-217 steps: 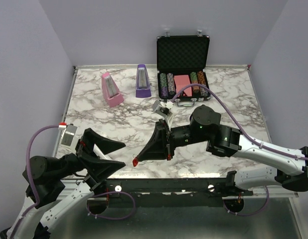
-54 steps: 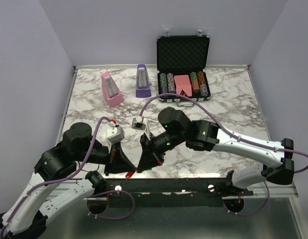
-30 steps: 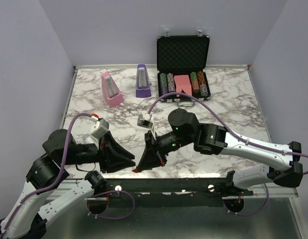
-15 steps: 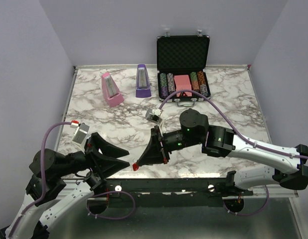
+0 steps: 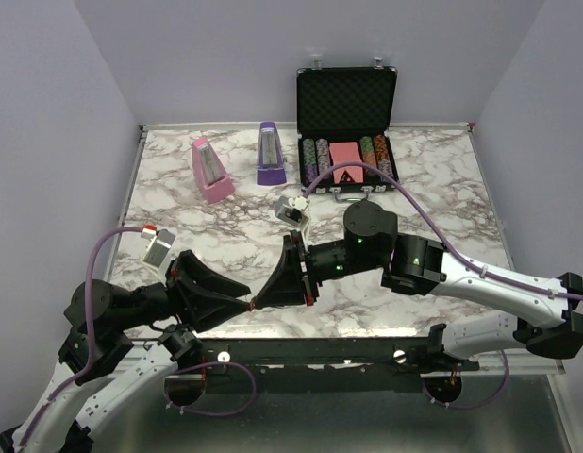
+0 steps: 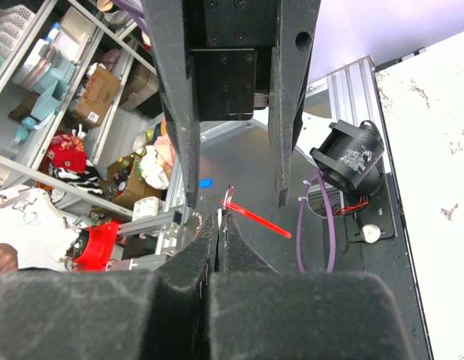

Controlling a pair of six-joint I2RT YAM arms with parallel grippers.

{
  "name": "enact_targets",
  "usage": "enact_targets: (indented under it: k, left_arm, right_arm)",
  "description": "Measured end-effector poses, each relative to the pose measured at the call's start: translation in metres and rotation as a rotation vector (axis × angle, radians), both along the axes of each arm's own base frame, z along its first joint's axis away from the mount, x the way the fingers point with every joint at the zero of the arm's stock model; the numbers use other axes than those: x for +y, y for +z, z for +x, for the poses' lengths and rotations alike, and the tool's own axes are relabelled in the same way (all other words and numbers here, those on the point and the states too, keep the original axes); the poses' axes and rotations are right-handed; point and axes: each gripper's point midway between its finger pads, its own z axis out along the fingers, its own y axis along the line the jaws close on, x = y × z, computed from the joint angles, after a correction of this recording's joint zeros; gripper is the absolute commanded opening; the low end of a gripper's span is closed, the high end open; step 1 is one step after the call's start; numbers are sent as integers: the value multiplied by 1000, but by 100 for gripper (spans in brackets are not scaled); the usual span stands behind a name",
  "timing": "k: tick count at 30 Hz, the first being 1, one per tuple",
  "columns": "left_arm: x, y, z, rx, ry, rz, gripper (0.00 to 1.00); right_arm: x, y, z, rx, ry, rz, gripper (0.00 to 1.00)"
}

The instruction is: Remove the keys from the keyring

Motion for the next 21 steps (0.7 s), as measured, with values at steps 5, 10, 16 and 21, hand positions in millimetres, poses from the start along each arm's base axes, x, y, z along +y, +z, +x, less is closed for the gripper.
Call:
enact_targets:
  k: [5,10,16,21]
  left_arm:
    - [-1,-1,0,5,-4,6,49]
    - [-1,-1,0,4,-8,6,41]
    - [-1,-2,-2,6,-15,10,33]
    - [-1,-2,-3,8,-18,14,29]
  right_arm:
    - [0,1,0,-1,0,3,1]
    - [1,0,0,0,0,-1,1]
    - [2,-1,1,0,0,-2,1]
    - [3,-2,1,1,-2,-5,1]
